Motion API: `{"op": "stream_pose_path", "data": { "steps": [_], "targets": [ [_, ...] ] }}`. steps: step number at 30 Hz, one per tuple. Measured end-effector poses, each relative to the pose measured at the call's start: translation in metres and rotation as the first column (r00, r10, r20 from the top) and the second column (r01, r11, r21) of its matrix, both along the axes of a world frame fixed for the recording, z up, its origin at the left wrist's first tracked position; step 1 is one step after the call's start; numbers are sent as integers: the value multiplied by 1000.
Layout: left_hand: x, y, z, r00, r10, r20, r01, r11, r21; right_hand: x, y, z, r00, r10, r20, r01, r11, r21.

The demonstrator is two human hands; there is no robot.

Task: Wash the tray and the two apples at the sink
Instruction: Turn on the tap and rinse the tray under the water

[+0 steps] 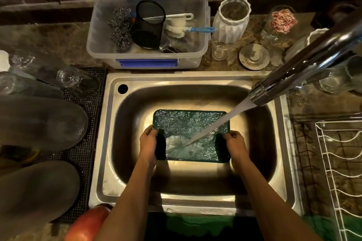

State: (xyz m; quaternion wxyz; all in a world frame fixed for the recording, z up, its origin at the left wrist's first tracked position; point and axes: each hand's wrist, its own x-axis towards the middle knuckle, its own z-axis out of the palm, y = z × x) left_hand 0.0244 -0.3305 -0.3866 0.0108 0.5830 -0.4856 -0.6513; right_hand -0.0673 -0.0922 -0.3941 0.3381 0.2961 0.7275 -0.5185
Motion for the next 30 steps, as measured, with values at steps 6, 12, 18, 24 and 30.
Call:
{"op": "stream_pose_path", "data": {
  "steps": [6, 12, 18, 24, 30],
  "targets": [
    [5, 1, 10, 991, -108, 82, 116, 989, -97, -1, 7, -2, 999, 15, -49, -14, 999, 36],
    [39, 20, 51, 889, -400, 222, 457, 765, -453, -9, 32, 24, 988, -52, -148, 50, 999, -14],
    [116, 87, 85, 557, -693, 458, 738, 159, -656, -19, 52, 77, 946, -188, -264, 146, 974, -173],
    [157, 101, 78, 397, -607, 688, 809, -123, -575, -37, 53, 127, 889, -351, -295, 230, 898, -375],
    [161, 98, 72, 384, -597, 704, 817, -136, -561, -77, 68, 151, 779, -500, -377, 330, 839, -432]
  ]
}}
